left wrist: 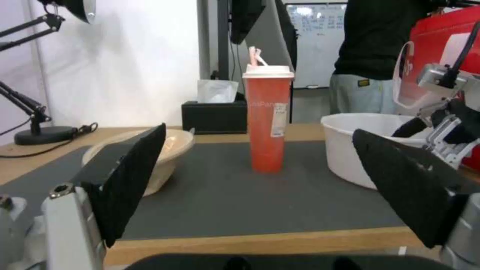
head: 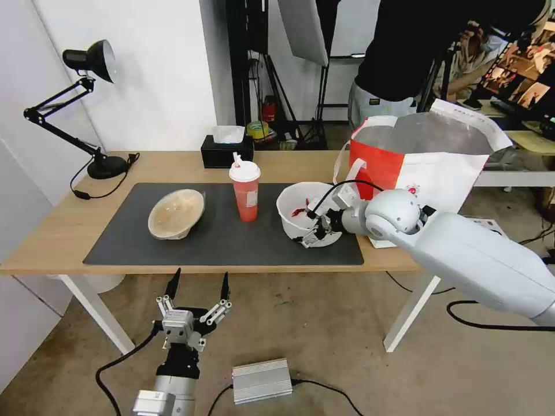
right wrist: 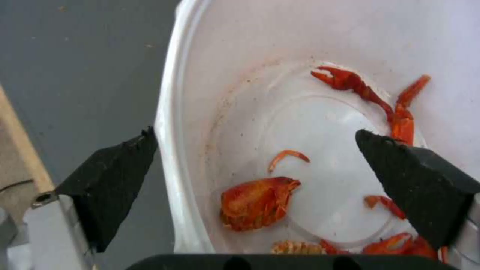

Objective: Pick up the trash from the table and place it into the takeout bag.

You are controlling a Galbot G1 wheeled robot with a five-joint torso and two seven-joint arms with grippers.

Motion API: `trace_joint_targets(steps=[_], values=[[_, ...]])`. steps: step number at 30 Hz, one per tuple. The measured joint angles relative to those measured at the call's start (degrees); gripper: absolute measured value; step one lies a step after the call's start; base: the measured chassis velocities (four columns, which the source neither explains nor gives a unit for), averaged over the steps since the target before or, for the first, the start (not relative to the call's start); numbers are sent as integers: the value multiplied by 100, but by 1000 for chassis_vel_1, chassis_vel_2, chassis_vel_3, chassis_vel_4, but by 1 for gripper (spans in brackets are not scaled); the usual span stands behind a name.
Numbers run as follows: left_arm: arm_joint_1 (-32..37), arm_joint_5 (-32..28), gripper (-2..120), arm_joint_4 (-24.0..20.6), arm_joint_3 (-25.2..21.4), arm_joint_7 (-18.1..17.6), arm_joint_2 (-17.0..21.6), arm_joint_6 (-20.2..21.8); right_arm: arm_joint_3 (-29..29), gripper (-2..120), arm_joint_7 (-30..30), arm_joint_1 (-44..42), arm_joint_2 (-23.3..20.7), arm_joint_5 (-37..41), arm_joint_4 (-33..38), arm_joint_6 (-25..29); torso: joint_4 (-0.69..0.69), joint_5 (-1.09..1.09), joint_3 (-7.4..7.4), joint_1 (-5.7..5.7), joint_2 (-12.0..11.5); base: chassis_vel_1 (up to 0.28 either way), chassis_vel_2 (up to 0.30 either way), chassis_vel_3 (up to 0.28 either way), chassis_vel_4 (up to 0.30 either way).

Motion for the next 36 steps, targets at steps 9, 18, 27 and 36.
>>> trace_joint_targets(steps=[9, 18, 27, 36], values=[[1, -16, 100, 12, 39, -66, 3, -4, 14, 96, -47, -3, 83, -68, -200, 9, 1, 0, 0, -1, 0, 0, 0, 0, 0], [-29, -19, 100, 20, 19, -123, 33, -5, 12, 62, -90, -20, 105, -64, -296, 12, 0, 0, 0, -1, 0, 0, 0, 0, 0], [-34, -21, 100, 18, 20, -128, 17, -7, -15, 30, -92, -41, 149, -66, -364, -2, 0, 3, 2, 2, -2, 0, 0, 0, 0], [-42, -16, 100, 34, 58, -135, -4, -13, -11, 0, -45, -51, 164, 9, -375, 7, -1, 0, 1, 1, -1, 0, 0, 0, 0]])
